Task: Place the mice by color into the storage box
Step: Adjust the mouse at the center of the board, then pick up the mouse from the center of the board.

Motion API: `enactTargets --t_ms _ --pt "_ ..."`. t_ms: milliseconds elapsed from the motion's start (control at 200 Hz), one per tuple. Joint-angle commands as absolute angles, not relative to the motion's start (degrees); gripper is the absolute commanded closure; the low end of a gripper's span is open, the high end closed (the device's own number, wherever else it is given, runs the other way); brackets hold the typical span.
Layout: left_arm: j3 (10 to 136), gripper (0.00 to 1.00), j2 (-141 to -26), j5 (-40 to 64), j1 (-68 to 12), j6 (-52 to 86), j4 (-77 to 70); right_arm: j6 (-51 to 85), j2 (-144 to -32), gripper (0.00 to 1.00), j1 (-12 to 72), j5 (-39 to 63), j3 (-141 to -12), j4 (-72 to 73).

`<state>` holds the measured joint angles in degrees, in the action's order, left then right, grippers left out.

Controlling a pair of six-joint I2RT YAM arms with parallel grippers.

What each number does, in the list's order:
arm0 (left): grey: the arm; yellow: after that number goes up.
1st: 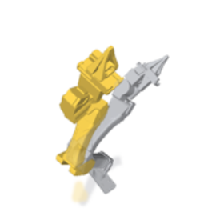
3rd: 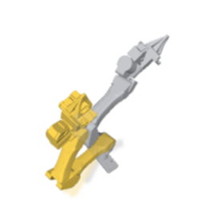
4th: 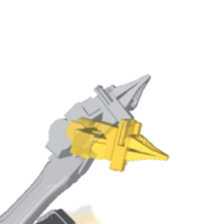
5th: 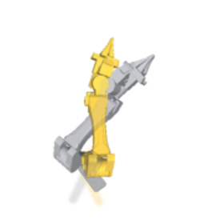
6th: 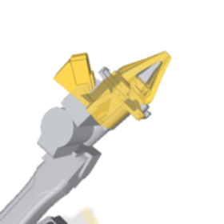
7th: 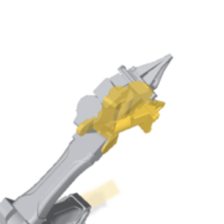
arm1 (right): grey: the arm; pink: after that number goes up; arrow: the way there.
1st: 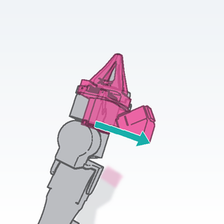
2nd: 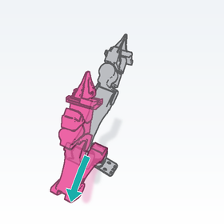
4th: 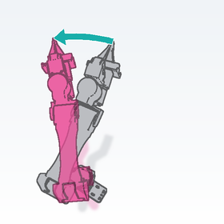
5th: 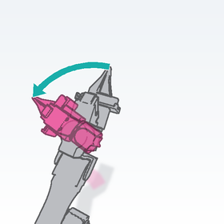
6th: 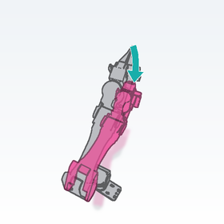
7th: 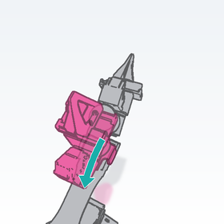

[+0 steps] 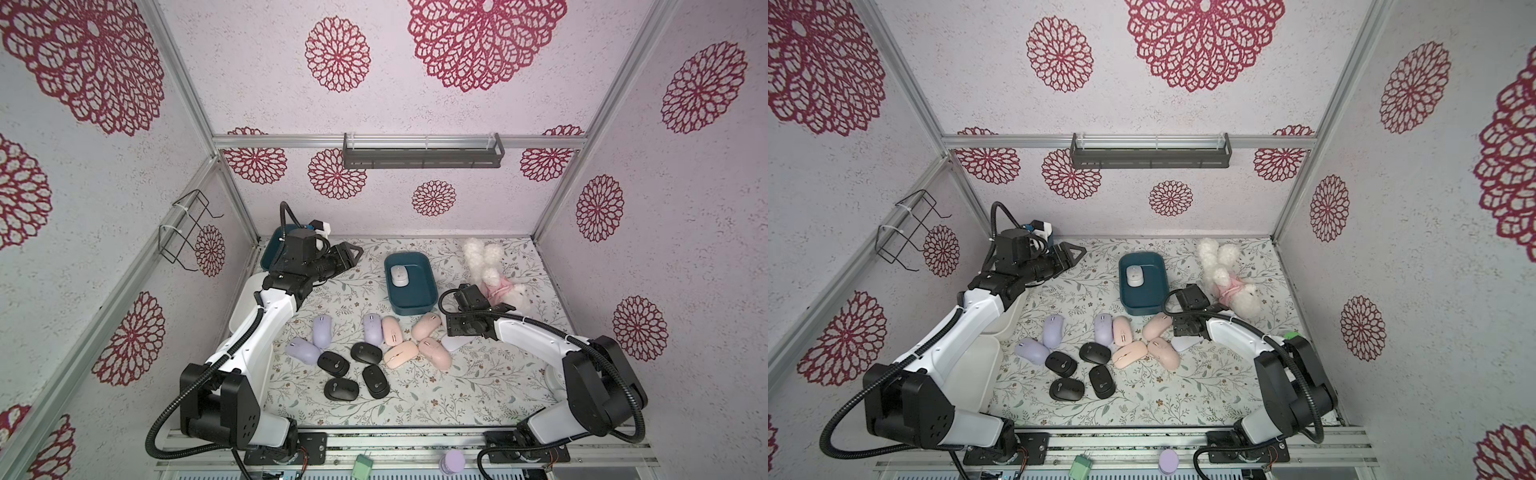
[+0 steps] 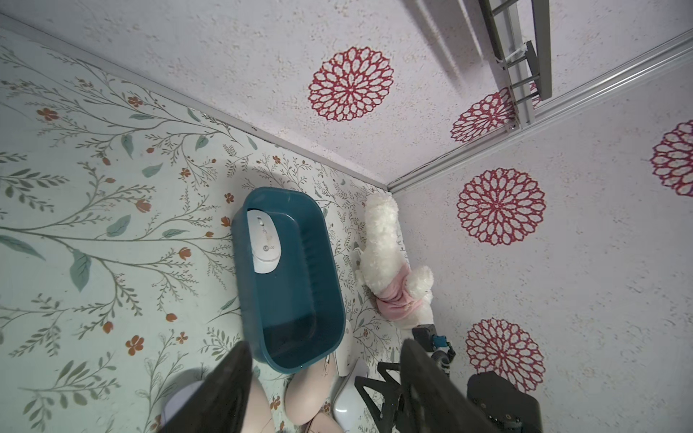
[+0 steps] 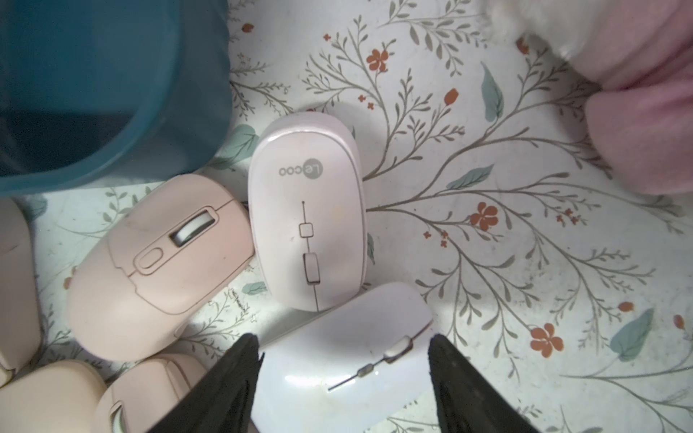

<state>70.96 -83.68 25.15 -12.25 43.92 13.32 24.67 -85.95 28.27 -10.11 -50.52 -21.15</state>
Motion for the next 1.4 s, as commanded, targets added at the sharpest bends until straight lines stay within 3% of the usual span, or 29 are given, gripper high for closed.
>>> enactTargets --t_ms 0,100,615,766,1106,1396 --pt "70.7 0.35 -84.2 28.2 -12.2 46.1 12.0 31.8 -85.9 0.17 28.2 -14.6 -50.1 -22.9" --pt "70.9 0.35 -84.2 29.2 -12.3 46.0 12.1 33.8 -87.4 0.11 28.4 -17.0 -50.7 -23.3" --pt "71.9 0.34 -82.0 31.6 -12.6 43.5 13.6 39.7 -90.3 0.05 32.8 -20.8 -47.5 -30.1" --pt "71.7 0.34 -81.6 31.9 -12.8 43.5 13.2 40.3 -84.6 0.06 32.7 -20.3 -43.1 -30.6" --pt "72.4 0.33 -83.1 32.5 -15.8 42.9 14.2 31.1 -76.6 0.15 28.1 -7.7 -39.3 -24.2" --pt "72.8 0.33 -83.7 33.6 -15.9 43.0 14.1 23.7 -84.2 0.19 26.2 -5.6 -46.0 -28.2"
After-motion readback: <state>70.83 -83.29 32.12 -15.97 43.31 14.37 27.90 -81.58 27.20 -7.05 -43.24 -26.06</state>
